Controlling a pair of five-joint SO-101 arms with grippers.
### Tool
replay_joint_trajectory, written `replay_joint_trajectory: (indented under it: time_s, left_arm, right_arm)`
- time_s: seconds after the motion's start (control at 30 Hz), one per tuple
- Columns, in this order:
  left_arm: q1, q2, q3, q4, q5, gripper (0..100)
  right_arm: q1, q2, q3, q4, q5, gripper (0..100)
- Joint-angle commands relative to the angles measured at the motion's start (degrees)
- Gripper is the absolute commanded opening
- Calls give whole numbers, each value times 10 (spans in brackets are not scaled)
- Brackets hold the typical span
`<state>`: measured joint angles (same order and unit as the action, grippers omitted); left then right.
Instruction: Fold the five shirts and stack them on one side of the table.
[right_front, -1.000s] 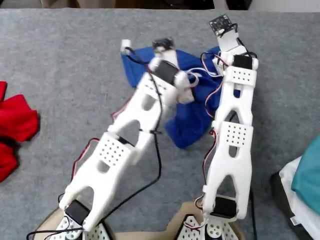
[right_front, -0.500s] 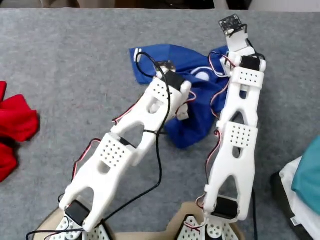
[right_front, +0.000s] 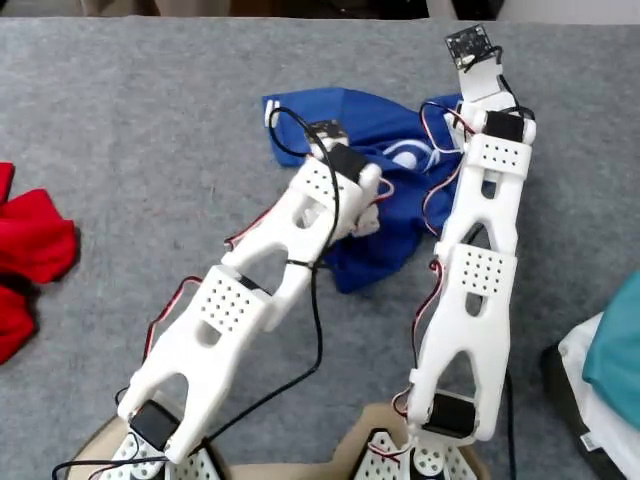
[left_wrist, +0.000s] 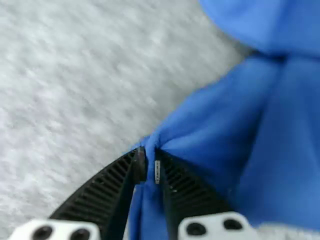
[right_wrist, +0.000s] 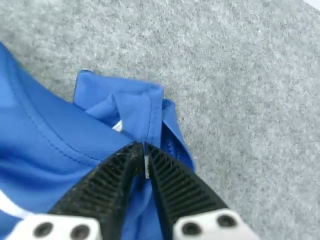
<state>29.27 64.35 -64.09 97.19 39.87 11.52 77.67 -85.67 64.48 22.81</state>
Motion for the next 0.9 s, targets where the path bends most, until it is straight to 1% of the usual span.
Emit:
replay_joint_trajectory:
  time_s: [0.0, 0.17, 0.33, 0.43, 0.53, 0.6, 0.73, 0.8, 0.87]
  left_arm:
    - [-74, 3, -7, 29, -9, 19]
    - [-191, -1, 24, 37, -76, 19]
    - [-307, -1, 64, 37, -169, 19]
    - [-379, -4, 64, 37, -207, 19]
    - [-439, -27, 59, 37, -229, 19]
    - [-464, -47, 49, 37, -234, 19]
    - [-488, -65, 0, 36, -236, 19]
    - [-489, -68, -30, 36, -236, 19]
    - [-486, -69, -55, 36, -236, 19]
  right_arm:
    - [14, -5, -33, -6, -4, 5]
    - [14, -5, -33, -5, -2, 5]
    - [14, -6, -37, 11, -1, 5]
    - [14, -7, -35, 11, -1, 5]
    - [10, -8, -37, 28, 0, 9]
    - [8, -12, -46, 46, 0, 39]
    - [7, -41, -96, 123, 0, 139]
    - [-5, -68, -99, 171, 1, 159]
    - [-27, -101, -92, 241, 18, 160]
